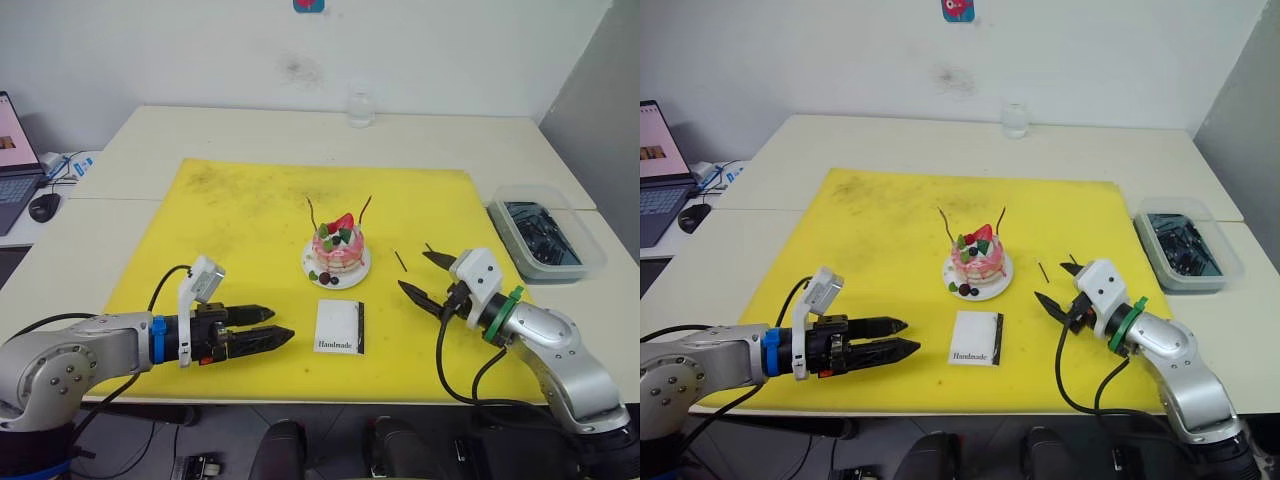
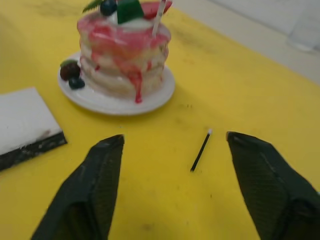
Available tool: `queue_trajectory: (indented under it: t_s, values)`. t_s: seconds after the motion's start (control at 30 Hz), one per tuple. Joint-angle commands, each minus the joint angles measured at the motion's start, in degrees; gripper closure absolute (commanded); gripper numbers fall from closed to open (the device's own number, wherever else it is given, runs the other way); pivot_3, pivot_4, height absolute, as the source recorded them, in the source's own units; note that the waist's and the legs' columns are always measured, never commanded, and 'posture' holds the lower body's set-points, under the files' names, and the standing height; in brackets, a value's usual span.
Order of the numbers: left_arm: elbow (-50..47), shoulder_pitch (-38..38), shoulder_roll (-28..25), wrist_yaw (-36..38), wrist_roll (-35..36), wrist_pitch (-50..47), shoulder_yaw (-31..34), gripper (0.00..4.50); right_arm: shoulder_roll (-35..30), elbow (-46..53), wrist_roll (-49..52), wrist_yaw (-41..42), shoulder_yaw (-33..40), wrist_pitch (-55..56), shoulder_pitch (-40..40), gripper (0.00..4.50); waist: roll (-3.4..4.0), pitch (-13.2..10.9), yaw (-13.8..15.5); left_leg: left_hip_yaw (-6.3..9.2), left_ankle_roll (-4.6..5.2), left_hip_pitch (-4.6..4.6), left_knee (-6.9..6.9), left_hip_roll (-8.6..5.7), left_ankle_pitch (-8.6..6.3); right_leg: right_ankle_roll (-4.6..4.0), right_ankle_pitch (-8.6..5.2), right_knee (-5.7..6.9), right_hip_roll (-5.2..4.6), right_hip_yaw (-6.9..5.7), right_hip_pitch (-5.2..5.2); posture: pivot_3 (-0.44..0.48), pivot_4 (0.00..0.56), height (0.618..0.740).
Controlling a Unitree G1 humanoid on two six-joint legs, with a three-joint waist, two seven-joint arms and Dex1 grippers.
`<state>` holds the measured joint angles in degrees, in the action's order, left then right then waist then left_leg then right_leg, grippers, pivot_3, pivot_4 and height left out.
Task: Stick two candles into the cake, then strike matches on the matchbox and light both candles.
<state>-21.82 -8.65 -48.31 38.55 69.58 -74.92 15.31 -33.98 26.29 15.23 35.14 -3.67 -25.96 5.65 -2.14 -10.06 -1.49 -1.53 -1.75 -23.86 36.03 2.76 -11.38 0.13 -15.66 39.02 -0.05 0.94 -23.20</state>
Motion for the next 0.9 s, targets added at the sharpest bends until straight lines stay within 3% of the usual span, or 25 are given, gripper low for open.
queue_trajectory:
  t_s: [0.03, 0.23, 0.57, 0.9]
  values:
    - [3.9, -3.8, 3.2, -6.8, 5.7, -5.2, -1.0, 0.00, -1.9, 5.0, 2.4, 2.5, -1.5, -5.8, 1.3, 2.52, -0.01, 0.0, 0.0, 0.01, 0.00, 0.00, 0.00, -0.01, 0.00, 0.00, 0.00, 0.00, 0.00, -0.01, 0.00, 0.000, 0.150, 0.740]
    - [10.7, -9.8, 8.6, -15.1, 10.5, -10.6, -2.7, 0.00, -4.2, 7.6, 3.1, 4.2, -5.2, -13.3, 1.5, 4.44, -0.07, 0.0, 0.0, -0.01, 0.00, -0.05, -0.01, -0.04, 0.00, 0.03, 0.00, -0.03, 0.01, 0.02, -0.01, 0.000, 0.150, 0.740]
    - [14.6, -14.1, 13.8, -20.8, 8.2, -14.4, -6.9, 0.00, -5.3, 6.9, 2.0, 6.9, -9.7, -17.5, 5.2, 4.44, -0.08, 0.0, 0.0, 0.02, -0.01, -0.05, 0.01, -0.07, 0.00, 0.04, 0.01, -0.02, 0.02, 0.00, -0.01, 0.000, 0.150, 0.740]
    - [14.3, -13.5, 19.6, -25.2, 8.8, -14.9, -6.2, 0.00, -4.3, 5.3, 1.3, 6.8, -14.7, -21.6, 9.5, 4.44, -0.11, 0.0, 0.4, 0.00, 0.00, -0.04, 0.04, -0.14, 0.00, 0.07, 0.03, -0.02, -0.04, 0.02, 0.03, 0.000, 0.150, 0.740]
